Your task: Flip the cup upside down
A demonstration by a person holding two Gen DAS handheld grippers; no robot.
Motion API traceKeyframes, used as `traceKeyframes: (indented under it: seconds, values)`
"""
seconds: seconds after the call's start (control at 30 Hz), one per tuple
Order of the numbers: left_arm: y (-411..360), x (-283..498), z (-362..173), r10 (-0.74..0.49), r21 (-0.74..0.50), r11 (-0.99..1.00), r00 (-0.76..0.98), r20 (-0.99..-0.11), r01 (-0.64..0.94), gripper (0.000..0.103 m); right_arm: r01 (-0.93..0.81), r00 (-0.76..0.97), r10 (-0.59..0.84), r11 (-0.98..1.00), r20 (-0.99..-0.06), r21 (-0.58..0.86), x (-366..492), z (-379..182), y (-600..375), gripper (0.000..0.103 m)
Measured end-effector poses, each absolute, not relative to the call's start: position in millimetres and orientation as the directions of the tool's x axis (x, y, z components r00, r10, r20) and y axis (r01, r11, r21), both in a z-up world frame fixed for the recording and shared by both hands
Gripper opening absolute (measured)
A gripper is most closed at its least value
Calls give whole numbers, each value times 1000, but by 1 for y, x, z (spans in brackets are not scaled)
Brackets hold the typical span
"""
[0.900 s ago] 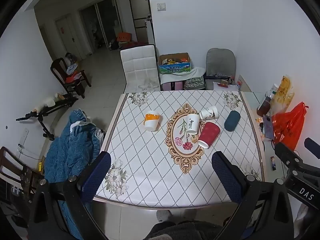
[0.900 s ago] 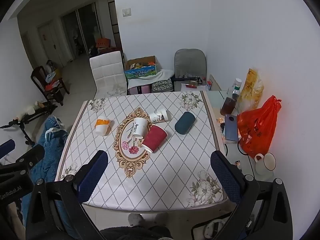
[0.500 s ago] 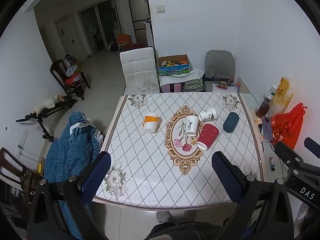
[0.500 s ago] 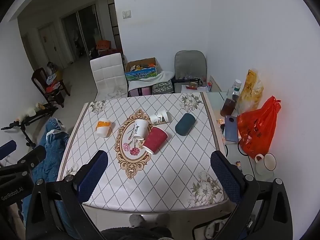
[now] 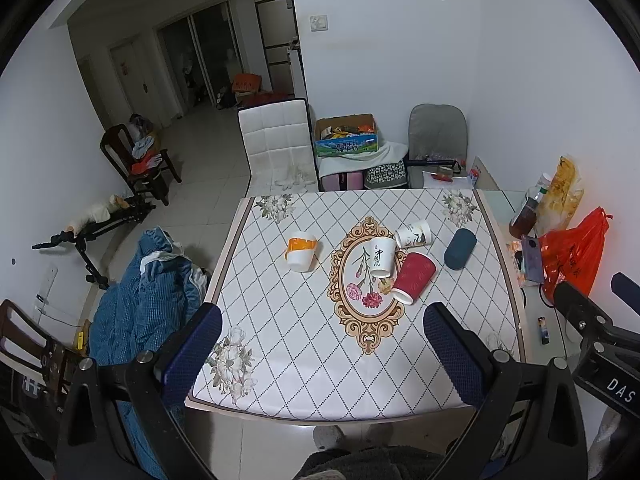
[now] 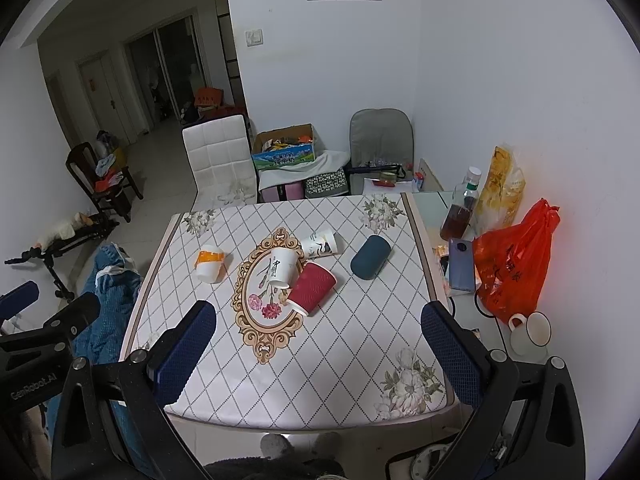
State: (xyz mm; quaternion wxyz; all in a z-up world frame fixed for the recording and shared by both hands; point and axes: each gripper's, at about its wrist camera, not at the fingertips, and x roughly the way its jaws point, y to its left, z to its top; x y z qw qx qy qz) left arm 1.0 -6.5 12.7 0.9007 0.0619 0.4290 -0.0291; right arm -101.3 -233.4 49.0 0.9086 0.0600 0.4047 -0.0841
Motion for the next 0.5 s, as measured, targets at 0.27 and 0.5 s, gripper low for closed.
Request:
traceKeyframes:
  seconds: [0.27,0.5]
  values:
    - [-7,0,13,3,87,991,632,-775,103,103,202,661,-105,979,-743,41,-103,48,-233,103]
    - [-6,0,13,2,88,991,631,-776,105,103,199,662,-98,979,-743,47,-104,47,-234,103]
